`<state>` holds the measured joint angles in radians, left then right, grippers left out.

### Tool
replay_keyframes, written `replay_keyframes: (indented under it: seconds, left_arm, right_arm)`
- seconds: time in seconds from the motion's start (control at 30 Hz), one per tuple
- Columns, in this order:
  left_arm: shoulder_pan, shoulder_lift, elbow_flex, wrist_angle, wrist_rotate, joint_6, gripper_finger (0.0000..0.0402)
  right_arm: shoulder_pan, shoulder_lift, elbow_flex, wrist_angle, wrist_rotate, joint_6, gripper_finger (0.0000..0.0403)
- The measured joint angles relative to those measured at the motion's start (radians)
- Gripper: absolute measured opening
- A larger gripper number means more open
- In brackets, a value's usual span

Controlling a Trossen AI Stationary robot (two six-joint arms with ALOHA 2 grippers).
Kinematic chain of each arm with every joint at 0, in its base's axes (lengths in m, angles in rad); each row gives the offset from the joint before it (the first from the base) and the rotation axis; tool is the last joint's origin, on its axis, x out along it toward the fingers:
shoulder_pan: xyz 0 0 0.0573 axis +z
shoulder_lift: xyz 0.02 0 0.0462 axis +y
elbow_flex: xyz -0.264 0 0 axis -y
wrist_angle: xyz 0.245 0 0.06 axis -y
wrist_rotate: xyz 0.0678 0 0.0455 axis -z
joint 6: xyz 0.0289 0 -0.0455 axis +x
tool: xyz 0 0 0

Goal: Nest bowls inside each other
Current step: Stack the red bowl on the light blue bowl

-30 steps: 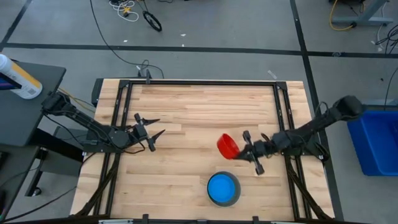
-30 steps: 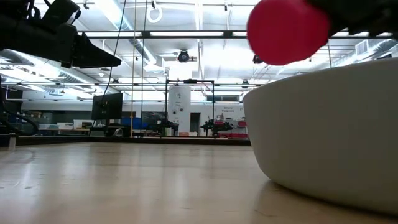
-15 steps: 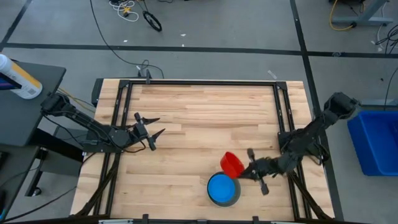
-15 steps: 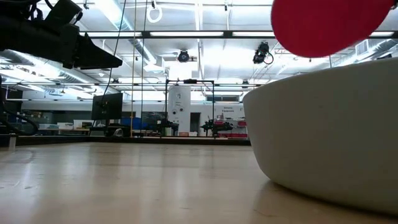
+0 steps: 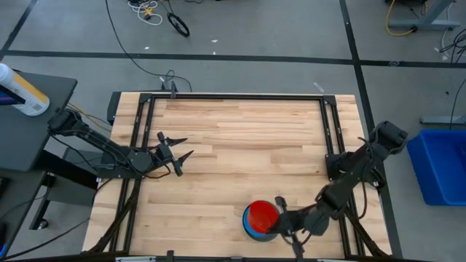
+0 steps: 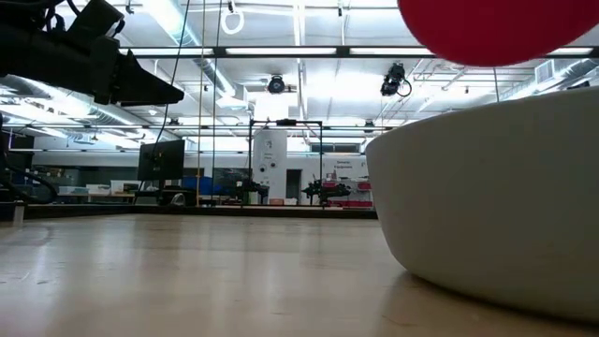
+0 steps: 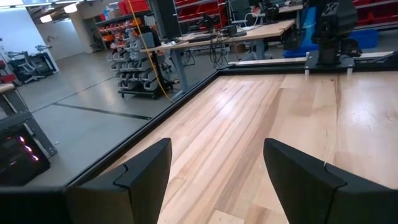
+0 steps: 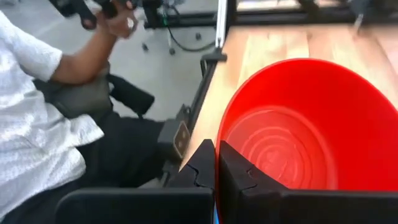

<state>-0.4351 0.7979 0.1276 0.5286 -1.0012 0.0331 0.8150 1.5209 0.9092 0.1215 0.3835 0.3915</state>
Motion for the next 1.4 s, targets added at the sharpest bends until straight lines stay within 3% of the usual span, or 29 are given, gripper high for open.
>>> replay_keyframes:
  seconds: [0.27,1.0,1.4]
  left_arm:
    - [0.000,0.000,0.000,0.000,0.000,-0.011,0.0261]
    - [0.000,0.000,0.000,-0.024,0.010,-0.035,0.0261]
    - [0.000,0.000,0.000,-0.026,0.011,-0.043,0.0261]
  right_arm:
    - [-0.027,0.082,0.108,-0.199,-0.021,0.110,0.0000]
    - [-0.038,0.130,0.133,-0.256,-0.046,0.169,0.0000]
    - [-0.045,0.131,0.148,-0.376,-0.048,0.164,0.0000]
